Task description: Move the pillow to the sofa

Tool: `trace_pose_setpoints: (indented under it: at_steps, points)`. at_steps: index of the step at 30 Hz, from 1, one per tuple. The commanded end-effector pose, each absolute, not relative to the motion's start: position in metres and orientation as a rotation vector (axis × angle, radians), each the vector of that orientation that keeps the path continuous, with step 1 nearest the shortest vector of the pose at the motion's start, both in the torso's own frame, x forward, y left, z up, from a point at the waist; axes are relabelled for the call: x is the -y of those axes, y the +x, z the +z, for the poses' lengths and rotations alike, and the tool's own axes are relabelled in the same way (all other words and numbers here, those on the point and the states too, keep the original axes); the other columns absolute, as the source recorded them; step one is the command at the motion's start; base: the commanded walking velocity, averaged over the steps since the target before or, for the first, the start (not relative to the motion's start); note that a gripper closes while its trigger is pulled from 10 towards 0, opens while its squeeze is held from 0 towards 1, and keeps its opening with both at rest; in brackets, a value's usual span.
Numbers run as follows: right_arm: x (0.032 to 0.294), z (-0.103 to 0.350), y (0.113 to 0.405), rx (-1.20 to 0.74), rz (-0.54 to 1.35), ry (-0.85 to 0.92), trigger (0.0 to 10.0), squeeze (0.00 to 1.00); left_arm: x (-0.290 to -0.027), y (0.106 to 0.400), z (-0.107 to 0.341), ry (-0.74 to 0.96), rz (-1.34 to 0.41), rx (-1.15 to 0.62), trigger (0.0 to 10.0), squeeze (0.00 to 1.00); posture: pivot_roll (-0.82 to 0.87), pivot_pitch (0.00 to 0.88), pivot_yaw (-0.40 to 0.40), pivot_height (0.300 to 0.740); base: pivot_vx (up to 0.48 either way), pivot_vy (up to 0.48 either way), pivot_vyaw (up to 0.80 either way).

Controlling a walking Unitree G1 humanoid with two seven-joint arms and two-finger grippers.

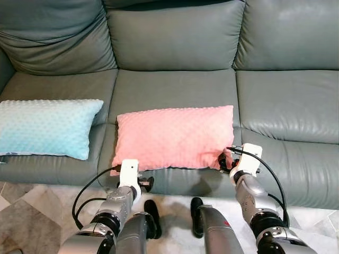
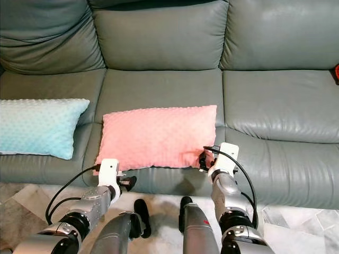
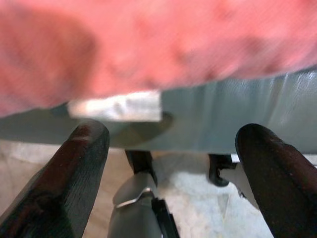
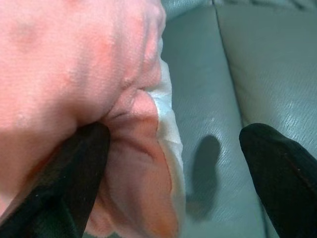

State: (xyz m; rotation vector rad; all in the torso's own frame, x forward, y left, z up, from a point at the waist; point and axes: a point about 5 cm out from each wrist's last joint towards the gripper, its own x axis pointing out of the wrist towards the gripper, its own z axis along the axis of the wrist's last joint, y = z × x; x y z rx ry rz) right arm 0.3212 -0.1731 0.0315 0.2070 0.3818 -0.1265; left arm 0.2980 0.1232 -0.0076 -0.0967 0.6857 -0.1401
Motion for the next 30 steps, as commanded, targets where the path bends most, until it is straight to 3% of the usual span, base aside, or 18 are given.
trace_pose_setpoints:
  at_steps: [1,19,30]
  points:
    - [0.166,0.020,0.312,-0.422,-0.119,0.240,10.0,0.00,-0.128,0.283,-0.022,-0.101,-0.115,-0.753,10.0,0.00,-0.07,0.423,0.113,0.740,0.000,0.000,0.00]
    - [0.160,0.022,0.312,-0.398,-0.094,0.226,10.0,0.00,-0.115,0.294,-0.012,-0.105,-0.128,-0.710,10.0,0.00,-0.09,0.426,0.110,0.740,0.000,0.000,0.00]
    - [0.157,0.013,0.302,-0.410,-0.076,0.216,10.0,0.00,-0.120,0.286,-0.020,-0.088,-0.120,-0.718,10.0,0.00,-0.08,0.405,0.115,0.740,0.000,0.000,0.00]
